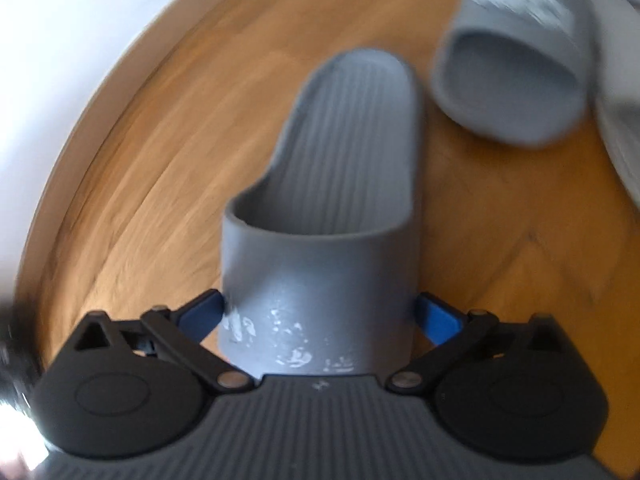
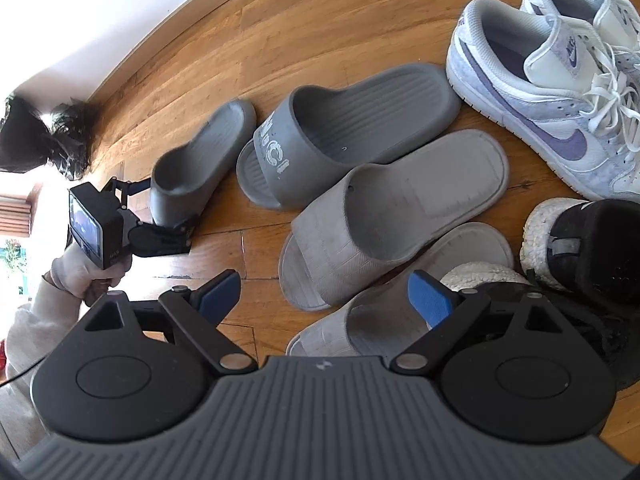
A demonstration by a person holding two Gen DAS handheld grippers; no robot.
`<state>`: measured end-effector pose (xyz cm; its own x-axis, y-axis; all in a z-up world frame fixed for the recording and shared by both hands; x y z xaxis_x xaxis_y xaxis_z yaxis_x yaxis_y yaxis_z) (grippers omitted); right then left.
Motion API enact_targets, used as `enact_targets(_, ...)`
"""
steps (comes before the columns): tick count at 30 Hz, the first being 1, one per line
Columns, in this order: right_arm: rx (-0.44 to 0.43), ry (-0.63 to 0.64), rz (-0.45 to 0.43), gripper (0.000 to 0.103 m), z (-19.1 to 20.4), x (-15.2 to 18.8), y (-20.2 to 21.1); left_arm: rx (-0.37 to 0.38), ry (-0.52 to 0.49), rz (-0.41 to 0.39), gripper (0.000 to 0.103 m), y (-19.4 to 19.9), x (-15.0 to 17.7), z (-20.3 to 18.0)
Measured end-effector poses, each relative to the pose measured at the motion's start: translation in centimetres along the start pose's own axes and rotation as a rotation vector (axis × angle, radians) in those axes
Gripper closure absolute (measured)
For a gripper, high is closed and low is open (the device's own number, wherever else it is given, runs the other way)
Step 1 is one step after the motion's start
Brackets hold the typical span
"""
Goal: Organize scattered shoes
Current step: 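Grasp a grey slide by its strap with the left tool and lift, then set the grey slide down near the wall and open the left tool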
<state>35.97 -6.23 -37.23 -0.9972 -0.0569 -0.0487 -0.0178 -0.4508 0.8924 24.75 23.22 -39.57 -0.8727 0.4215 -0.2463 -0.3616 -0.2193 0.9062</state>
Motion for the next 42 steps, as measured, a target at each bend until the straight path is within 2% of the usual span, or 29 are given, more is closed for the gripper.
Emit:
enact_targets(3,0.006,-0.001,0.008,0.011,0.0,0.0,-0.3,0.016,0.252,-0.002,0.009,0.5,0.4,1.6)
enact_targets(5,0.003,0.001,0.012,0.011,0.0,0.1,-0.3,-0.001,0.346,0.04,0.009,0.8,1.4,2.0)
enact_targets(8,0.0,0.003,0.017,0.011,0.1,0.3,-0.4,-0.034,0.352,0.11,0.009,1.4,2.9,1.4)
enact_targets(12,-0.003,0.006,0.019,0.011,0.1,0.5,-0.2,-0.032,0.494,0.245,0.005,1.0,5.0,1.8)
enact_targets(14,-0.004,0.001,0.018,0.011,0.0,0.5,-0.2,-0.038,0.543,0.287,0.005,1.0,6.0,2.5)
enact_targets(16,-0.006,-0.003,0.018,0.011,0.0,0.6,-0.1,-0.042,0.557,0.309,0.004,1.0,6.8,2.9)
enact_targets(23,-0.008,0.005,0.017,0.011,0.1,0.6,0.1,-0.036,0.505,0.299,0.006,2.4,7.8,2.7)
enact_targets(27,-0.005,0.0,0.018,0.011,0.1,0.6,0.1,-0.068,0.474,0.196,0.006,4.3,7.0,2.3)
enact_targets(29,-0.004,0.001,0.021,0.011,0.2,0.6,0.0,-0.055,0.489,0.186,0.006,3.2,6.9,2.9)
enact_targets(31,-0.009,0.012,0.019,0.011,0.5,0.7,0.1,-0.038,0.508,0.177,0.017,2.1,6.7,3.4)
enact_targets(32,-0.012,0.016,0.017,0.011,0.6,0.7,0.2,0.015,0.559,0.178,0.015,1.2,7.1,3.8)
enact_targets(34,-0.013,0.014,0.015,0.011,0.6,0.7,0.3,-0.008,0.554,0.154,0.016,2.1,7.0,3.6)
enact_targets(39,-0.011,-0.001,0.013,0.011,0.2,0.6,0.5,-0.037,0.594,0.188,0.017,2.6,8.1,3.7)
enact_targets(42,-0.015,0.001,0.011,0.011,0.2,0.6,0.6,-0.036,0.569,0.209,0.016,4.1,7.3,2.9)
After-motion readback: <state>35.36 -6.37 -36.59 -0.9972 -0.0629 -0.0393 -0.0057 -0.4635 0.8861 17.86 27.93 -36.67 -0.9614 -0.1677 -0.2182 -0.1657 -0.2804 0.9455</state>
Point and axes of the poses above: each gripper's, at about its wrist camera, not at the fingertips, and y roughly against the way its jaws point, z to its left, x to its underside, the point moved 8 cm from there along -y, roughly the way its jaws point, and after that the axes turned 6 degrees about z, right-handed, at the moved point
